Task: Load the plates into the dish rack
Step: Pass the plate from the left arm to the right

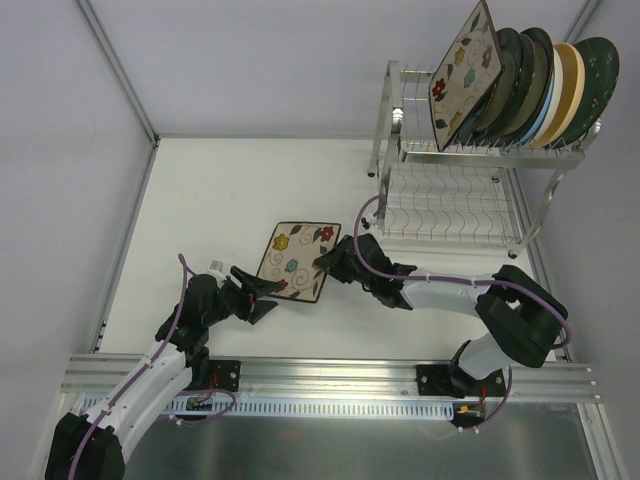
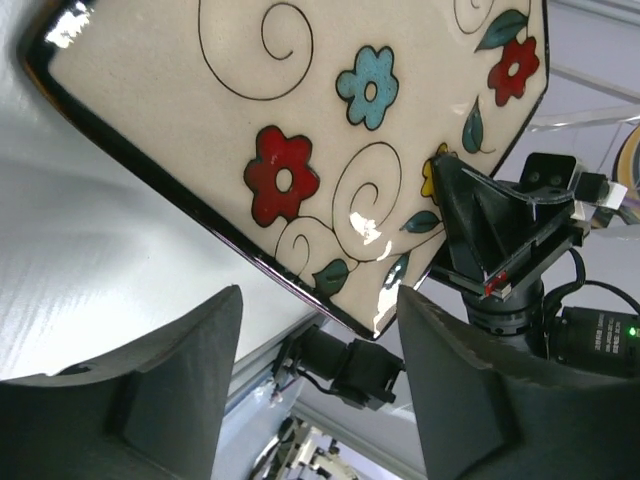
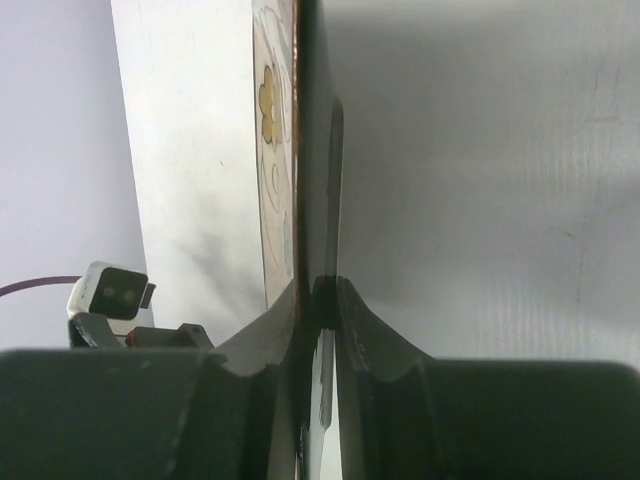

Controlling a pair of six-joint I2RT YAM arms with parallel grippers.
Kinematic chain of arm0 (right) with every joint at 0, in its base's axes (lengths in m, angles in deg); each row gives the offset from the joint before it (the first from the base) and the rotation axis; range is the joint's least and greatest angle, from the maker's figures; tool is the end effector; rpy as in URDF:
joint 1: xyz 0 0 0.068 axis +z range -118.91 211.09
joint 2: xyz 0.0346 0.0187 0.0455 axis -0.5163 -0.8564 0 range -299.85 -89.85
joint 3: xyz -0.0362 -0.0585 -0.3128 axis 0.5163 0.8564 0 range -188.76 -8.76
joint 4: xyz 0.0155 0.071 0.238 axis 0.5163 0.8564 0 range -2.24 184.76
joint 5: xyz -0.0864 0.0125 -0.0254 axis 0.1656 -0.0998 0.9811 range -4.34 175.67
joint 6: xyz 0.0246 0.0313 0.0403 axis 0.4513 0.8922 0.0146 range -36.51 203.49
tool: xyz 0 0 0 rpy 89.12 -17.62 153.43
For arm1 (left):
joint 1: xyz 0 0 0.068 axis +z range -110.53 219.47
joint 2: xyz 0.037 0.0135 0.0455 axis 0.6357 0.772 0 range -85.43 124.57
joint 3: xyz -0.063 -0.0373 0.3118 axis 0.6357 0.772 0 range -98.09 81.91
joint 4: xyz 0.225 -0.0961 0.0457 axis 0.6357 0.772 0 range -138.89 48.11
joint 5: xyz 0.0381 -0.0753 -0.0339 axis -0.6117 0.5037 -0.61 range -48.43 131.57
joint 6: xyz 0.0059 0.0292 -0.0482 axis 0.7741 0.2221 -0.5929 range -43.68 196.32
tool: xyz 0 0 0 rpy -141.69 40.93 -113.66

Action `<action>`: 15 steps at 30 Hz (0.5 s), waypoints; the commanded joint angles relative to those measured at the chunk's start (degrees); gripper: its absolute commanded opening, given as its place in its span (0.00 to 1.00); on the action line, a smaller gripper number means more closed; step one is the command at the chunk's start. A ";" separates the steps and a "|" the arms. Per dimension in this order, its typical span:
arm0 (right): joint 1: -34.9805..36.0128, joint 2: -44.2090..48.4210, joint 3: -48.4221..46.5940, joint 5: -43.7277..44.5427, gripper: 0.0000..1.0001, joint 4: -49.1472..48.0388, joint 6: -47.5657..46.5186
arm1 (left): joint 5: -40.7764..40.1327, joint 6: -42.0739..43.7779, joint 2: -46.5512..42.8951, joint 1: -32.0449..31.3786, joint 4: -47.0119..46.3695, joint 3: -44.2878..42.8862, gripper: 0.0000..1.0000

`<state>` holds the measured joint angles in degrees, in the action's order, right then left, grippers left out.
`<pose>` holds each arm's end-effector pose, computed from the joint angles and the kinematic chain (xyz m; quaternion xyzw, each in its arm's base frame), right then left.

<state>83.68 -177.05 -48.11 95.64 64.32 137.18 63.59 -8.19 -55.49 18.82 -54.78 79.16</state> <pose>0.1922 0.2400 0.2478 0.0551 0.8369 0.3879 0.3822 0.0748 -0.0440 0.1770 -0.3371 0.7448 -0.5357 0.2113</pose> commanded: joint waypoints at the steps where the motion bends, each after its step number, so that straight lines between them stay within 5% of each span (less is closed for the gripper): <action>1: -0.65 6.42 -5.20 -0.22 0.01 -7.24 -5.77 | 0.57 1.10 -0.58 -0.27 -2.46 -1.39 0.64; 10: -2.85 15.21 -9.95 -1.71 0.01 1.28 -20.10 | -0.57 4.09 -0.23 -0.19 -2.37 -3.06 0.97; 15: -3.64 20.48 -16.18 -2.68 0.01 7.26 -31.79 | -1.89 7.42 0.56 -0.27 -2.46 -4.99 0.99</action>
<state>80.41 -164.08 -55.21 94.57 80.47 113.53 63.37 -4.43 -55.30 18.82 -55.46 77.46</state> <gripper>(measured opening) 0.180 0.990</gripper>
